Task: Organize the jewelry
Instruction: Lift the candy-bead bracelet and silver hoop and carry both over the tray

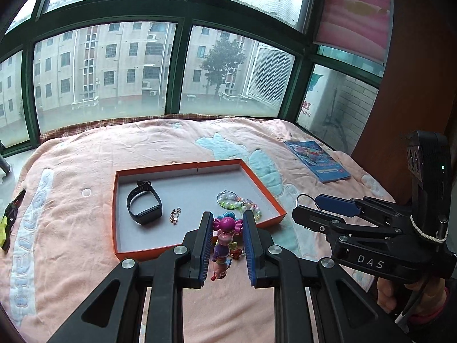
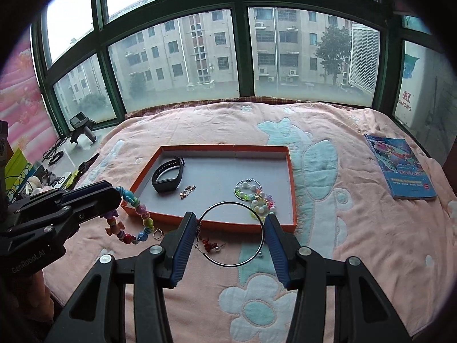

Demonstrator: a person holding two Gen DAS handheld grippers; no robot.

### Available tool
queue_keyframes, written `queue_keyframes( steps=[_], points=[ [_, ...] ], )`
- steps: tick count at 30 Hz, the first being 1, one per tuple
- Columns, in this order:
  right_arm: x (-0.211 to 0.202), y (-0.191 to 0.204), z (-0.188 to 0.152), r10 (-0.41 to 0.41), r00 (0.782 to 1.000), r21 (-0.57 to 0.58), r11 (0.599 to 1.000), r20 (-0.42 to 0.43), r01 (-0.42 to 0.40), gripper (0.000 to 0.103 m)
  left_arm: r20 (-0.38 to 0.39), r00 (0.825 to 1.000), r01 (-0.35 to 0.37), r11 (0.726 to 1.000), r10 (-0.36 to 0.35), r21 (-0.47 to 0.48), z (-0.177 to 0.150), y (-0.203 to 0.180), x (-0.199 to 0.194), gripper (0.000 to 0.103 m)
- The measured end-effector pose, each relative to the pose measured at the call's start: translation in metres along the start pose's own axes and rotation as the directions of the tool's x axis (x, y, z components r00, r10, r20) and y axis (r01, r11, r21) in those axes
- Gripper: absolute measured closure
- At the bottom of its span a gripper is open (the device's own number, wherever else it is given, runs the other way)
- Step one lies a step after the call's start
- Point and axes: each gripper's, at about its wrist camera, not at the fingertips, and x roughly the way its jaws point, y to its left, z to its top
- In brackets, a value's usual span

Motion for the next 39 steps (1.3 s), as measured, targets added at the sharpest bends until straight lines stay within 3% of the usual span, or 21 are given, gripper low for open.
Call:
queue_keyframes(
  steps=[10,20,26,39],
  points=[
    [-0.016,0.0,0.023,0.015,0.995,-0.012,1.0,0.097,-0.014,0.048,0.067,0.997,-0.028,1.0,0.028,0.01,0.039,-0.008,-0.016,0.081],
    [-0.007,-0.007,0.042,0.02,0.991,-0.012,1.0,0.132,-0.019,0.048,0.036,0.996,-0.083,0.996,0.083,-0.013,0.053,0.003,0.013,0.081],
    [0.012,-0.008,0.044,0.021,0.994,-0.012,1.0,0.111,-0.02,0.048,-0.004,0.995,-0.099,0.994,0.099,-0.044,0.055,0.019,0.039,0.081],
    [0.074,-0.011,0.027,0.03,0.999,-0.008,1.0,-0.034,-0.03,0.048,-0.124,0.986,-0.127,0.986,0.113,-0.109,0.035,0.062,0.107,0.081]
  ],
)
